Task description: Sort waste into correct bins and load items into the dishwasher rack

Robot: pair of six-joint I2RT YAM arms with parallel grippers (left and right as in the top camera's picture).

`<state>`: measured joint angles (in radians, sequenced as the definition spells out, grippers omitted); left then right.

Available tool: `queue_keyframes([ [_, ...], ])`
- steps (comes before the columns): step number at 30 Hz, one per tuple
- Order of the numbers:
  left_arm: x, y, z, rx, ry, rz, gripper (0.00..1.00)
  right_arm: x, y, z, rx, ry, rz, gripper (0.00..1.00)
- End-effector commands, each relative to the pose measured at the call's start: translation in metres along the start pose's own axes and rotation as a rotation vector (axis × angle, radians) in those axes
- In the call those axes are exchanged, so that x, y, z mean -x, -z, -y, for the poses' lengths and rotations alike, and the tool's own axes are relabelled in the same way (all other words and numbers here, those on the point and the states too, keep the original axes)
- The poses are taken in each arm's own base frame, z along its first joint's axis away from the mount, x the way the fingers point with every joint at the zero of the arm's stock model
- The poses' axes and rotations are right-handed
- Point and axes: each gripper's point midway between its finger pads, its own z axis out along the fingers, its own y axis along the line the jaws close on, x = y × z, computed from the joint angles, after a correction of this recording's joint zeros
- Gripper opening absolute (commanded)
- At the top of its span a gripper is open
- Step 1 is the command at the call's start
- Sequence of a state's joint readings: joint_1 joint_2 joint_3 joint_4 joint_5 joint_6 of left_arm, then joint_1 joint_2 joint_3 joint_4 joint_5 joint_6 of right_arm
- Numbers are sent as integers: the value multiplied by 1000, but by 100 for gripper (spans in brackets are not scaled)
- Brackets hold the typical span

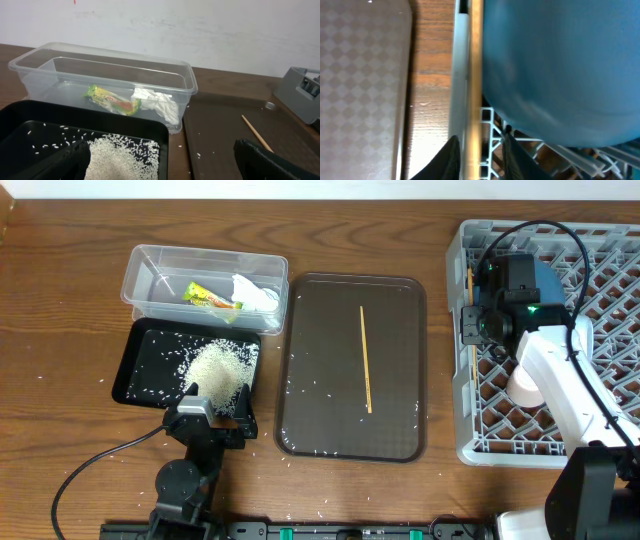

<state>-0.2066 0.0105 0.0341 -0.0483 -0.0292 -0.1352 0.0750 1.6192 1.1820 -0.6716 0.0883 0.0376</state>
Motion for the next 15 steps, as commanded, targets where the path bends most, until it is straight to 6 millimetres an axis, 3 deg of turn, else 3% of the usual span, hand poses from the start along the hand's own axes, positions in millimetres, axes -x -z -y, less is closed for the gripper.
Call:
queue_keyframes([
  [1, -18, -2, -4, 13, 5, -42, 94, 13, 25, -37, 169, -14, 58, 30],
  [5, -18, -2, -4, 13, 5, -42, 94, 8, 50, -96, 348, 30, 70, 33],
  [8, -18, -2, -4, 13, 5, -42, 95, -8, 53, -137, 386, 118, 40, 35],
  [11, -18, -2, -4, 13, 5, -42, 94, -31, 39, -165, 301, 142, -5, 43],
  [15, -18, -2, -4, 13, 5, -42, 94, -49, 9, -184, 160, 143, -32, 50],
])
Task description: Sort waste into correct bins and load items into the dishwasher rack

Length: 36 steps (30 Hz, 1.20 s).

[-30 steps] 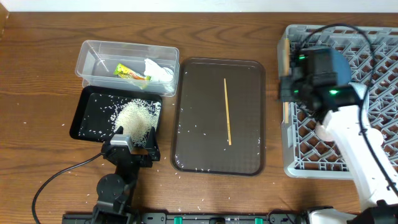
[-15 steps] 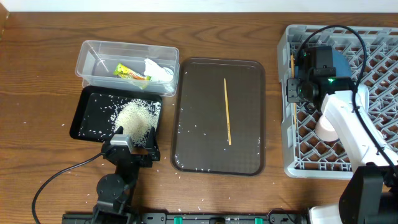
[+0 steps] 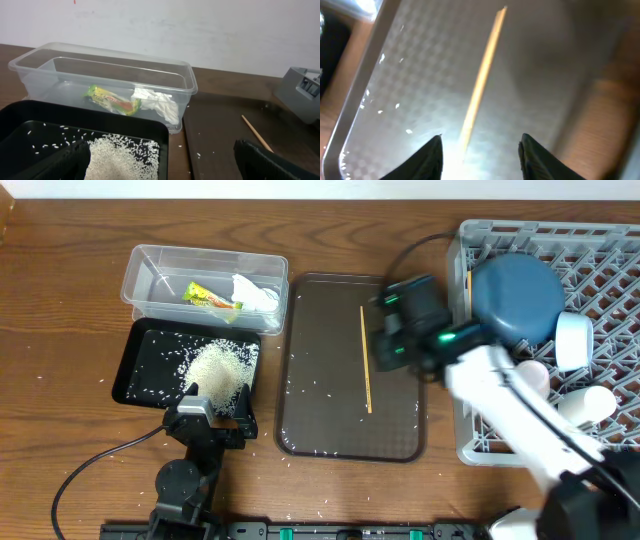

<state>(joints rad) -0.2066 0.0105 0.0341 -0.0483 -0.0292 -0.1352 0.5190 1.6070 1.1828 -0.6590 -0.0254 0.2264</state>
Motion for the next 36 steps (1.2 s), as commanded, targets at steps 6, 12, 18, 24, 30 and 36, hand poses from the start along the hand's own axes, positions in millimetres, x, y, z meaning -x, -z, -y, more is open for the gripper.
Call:
queue_keyframes([
  [6, -18, -2, -4, 12, 5, -42, 95, -30, -79, 15, -238, -142, -88, 46],
  [12, -18, -2, -4, 12, 5, -42, 95, -48, -109, 4, -131, -187, -182, 6],
  [18, -18, -2, -4, 13, 5, -42, 95, -42, -107, 2, -107, -194, -162, 6],
  [24, -18, -2, -4, 13, 5, -42, 94, -23, -89, -22, 22, -130, -111, 25],
  [30, -18, -2, -4, 12, 5, -42, 94, -9, -81, -39, 52, -336, -53, 42],
  [36, -18, -2, -4, 13, 5, -42, 95, -15, -108, -49, 46, -336, -53, 43],
])
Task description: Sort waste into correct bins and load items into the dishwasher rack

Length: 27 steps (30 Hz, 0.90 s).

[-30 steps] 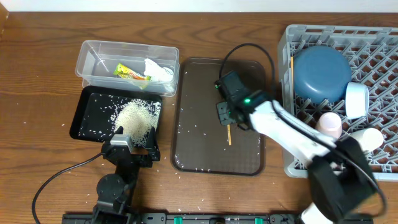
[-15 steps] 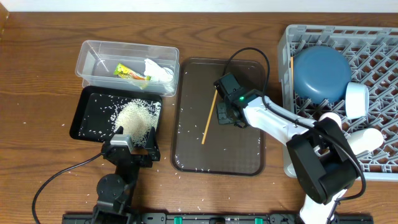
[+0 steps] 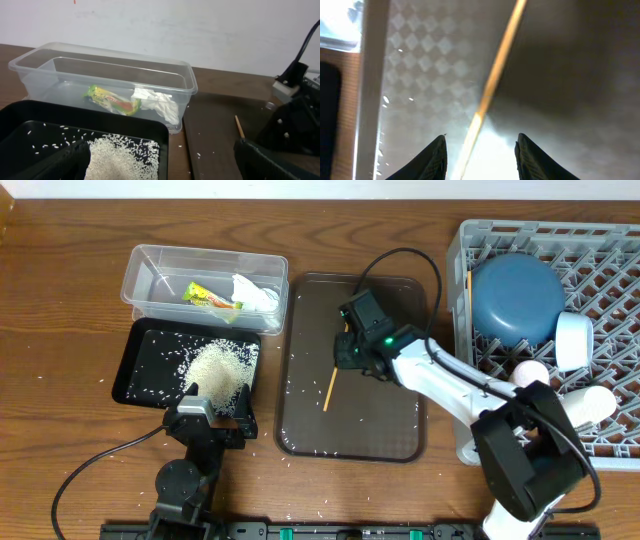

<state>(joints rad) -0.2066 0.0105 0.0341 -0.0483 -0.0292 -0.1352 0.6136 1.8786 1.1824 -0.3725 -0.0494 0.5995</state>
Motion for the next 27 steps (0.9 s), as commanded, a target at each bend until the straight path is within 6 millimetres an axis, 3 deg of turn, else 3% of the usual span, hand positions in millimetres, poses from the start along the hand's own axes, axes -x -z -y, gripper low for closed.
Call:
queue_keyframes([
  [1, -18, -2, -4, 12, 5, -42, 94, -16, -22, 4, -52, -58, -31, 43],
  [6, -18, -2, -4, 13, 5, -42, 95, -28, -40, 18, -113, -66, -60, 40],
  [9, -18, -2, -4, 13, 5, -42, 94, -31, -41, 27, -155, -65, -65, 18],
  [15, -18, -2, -4, 13, 5, -42, 94, -40, -35, 51, -271, -57, -86, 12],
  [18, -18, -2, -4, 13, 5, -42, 94, -36, -31, 54, -276, -68, -85, 1],
  [23, -18, -2, -4, 12, 5, -42, 94, -11, 0, 48, -198, -6, -54, 1],
  [27, -18, -2, -4, 12, 5, -42, 94, 25, 55, 52, -142, 56, 45, 1],
])
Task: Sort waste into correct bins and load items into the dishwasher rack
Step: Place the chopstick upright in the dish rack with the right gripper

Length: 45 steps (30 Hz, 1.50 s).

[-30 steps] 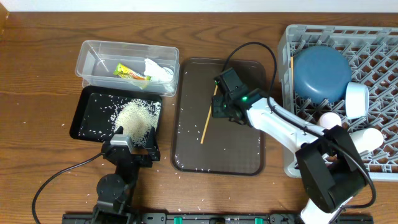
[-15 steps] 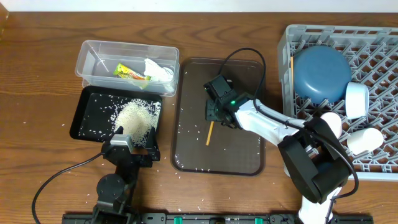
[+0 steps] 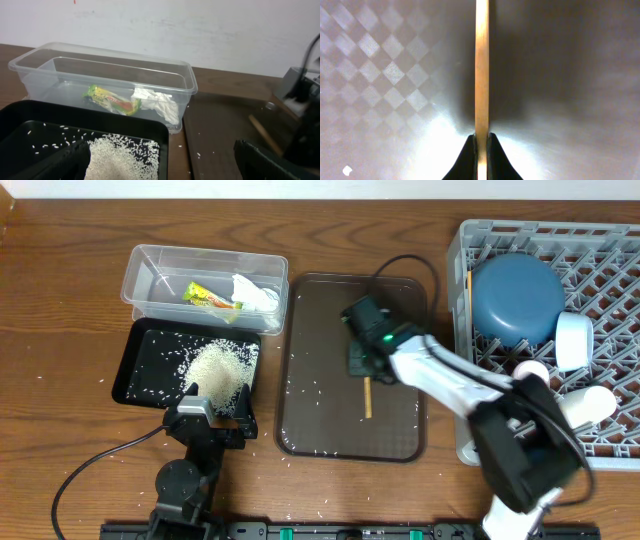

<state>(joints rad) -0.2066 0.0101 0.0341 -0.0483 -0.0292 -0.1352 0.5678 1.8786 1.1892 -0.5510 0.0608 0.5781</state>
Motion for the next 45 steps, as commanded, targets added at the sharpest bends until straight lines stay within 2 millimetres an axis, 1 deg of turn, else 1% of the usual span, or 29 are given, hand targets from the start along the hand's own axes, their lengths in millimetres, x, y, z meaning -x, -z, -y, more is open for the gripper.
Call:
queue_keyframes([
  [1, -18, -2, -4, 12, 5, -43, 94, 43, 64, 15, 62, 74, 153, 1],
  [4, -18, -2, -4, 12, 5, -43, 94, 67, 104, 46, 45, 115, 253, 1],
  [5, -18, -2, -4, 13, 5, -43, 94, 76, 116, 60, 31, 130, 288, 1],
  [7, -18, -2, -4, 13, 5, -43, 94, 90, 133, 90, -9, 151, 340, 1],
  [8, -18, -2, -4, 13, 5, -43, 94, 94, 138, 104, -35, 160, 353, 1],
  [9, -18, -2, -4, 13, 5, -43, 94, 99, 141, 125, -72, 166, 360, 1],
  [11, -18, -2, -4, 12, 5, -43, 94, 104, 140, 147, -106, 160, 360, 1],
  [12, -18, -2, -4, 12, 5, -43, 94, 105, 137, 160, -125, 143, 353, 1],
  [14, -18, -2, -4, 13, 5, -43, 94, 107, 129, 178, -146, 106, 338, 1],
  [16, -18, -2, -4, 13, 5, -43, 94, 108, 119, 190, -158, 83, 319, 1],
  [18, -18, -2, -4, 13, 5, -43, 94, 107, 109, 195, -165, 82, 299, 1],
  [21, -18, -2, -4, 12, 5, -43, 95, 105, 96, 197, -172, 125, 267, 1],
  [23, -18, -2, -4, 13, 5, -43, 94, 104, 91, 194, -168, 130, 255, 2],
  [24, -18, -2, -4, 13, 5, -43, 95, 103, 90, 192, -165, 135, 252, 4],
  [25, -18, -2, -4, 13, 5, -43, 94, 104, 89, 188, -159, 125, 254, 13],
  [27, -18, -2, -4, 13, 5, -43, 95, 105, 91, 184, -148, 90, 268, 24],
  [29, -18, -2, -4, 13, 5, -43, 94, 107, 97, 182, -136, 39, 285, 37],
  [31, -18, -2, -4, 12, 5, -43, 95, 108, 109, 177, -110, 8, 308, 40],
  [33, -18, -2, -4, 13, 5, -43, 94, 106, 127, 168, -68, 17, 331, 40],
  [36, -18, -2, -4, 12, 5, -43, 95, 97, 165, 153, -5, 37, 375, 41],
  [38, -18, -2, -4, 13, 5, -43, 95, 86, 198, 131, 68, 75, 421, 42],
  [40, -18, -2, -4, 13, 5, -43, 94, 73, 231, 108, 139, 125, 477, 45],
  [41, -18, -2, -4, 13, 5, -43, 94, 65, 249, 96, 178, 156, 512, 50],
  [42, -18, -2, -4, 12, 5, -43, 95, 58, 265, 86, 208, 182, 542, 61],
  [43, -18, -2, -4, 13, 5, -43, 94, 48, 282, 76, 241, 212, 577, 99],
  [45, -18, -2, -4, 13, 5, -43, 94, 31, 308, 66, 280, 251, 629, 99],
])
